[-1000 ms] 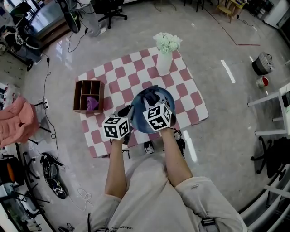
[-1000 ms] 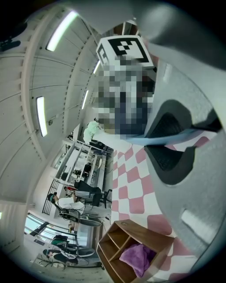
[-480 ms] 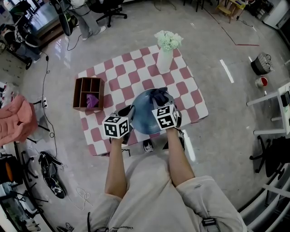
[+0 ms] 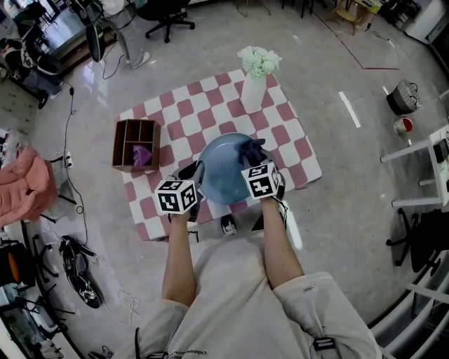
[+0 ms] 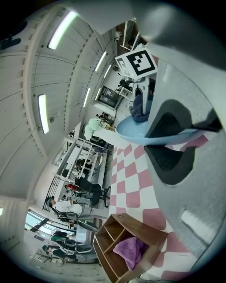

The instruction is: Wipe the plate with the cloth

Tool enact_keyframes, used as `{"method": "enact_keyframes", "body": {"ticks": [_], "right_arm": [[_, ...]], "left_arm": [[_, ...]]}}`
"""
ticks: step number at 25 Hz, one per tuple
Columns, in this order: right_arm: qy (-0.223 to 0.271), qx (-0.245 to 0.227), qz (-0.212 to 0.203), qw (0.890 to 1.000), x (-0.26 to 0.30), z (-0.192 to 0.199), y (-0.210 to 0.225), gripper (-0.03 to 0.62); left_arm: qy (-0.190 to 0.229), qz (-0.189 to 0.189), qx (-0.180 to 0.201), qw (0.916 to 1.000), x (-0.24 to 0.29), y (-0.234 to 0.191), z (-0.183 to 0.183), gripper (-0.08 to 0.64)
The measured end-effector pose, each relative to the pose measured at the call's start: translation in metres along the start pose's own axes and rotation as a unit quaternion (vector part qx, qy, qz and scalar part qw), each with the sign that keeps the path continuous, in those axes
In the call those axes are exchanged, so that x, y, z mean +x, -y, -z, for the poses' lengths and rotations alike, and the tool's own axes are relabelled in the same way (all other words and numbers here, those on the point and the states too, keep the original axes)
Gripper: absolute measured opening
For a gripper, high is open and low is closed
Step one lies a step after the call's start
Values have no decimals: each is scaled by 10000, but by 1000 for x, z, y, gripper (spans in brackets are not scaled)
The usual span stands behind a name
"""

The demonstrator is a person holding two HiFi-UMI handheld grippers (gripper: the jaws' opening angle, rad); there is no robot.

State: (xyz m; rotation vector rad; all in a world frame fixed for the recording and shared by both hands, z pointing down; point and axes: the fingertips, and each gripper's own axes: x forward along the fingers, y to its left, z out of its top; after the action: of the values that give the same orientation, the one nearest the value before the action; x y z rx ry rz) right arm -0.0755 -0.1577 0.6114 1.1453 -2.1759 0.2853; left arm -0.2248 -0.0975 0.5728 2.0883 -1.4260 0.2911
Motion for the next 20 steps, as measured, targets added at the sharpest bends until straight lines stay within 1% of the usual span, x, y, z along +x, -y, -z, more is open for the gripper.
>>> {"method": "enact_keyframes", "body": {"ticks": [4,9,14,17,20], "right_arm": [[-145,1,-38,9999,0,11,-2,118],[-445,33,-210,9988,0,29,-6,118],[-657,-115,-336,9972,-3,43,-11,118],[-686,-183,-421,9966,-5,45,-15,118],[-752,-274,-531,9954,-6,51,-23,118]], "left_arm": [[137,-79,-134,9998,-3,-3,-1,31],[302,-110,-380,9988,-2,-9,-3,31],[455,-203,-582,9971,3,-13,-5,31],[507,-325,-586,9965,5,-14,-9,31],[505,-501,-431,9965,7,-15,-11,31]]}}
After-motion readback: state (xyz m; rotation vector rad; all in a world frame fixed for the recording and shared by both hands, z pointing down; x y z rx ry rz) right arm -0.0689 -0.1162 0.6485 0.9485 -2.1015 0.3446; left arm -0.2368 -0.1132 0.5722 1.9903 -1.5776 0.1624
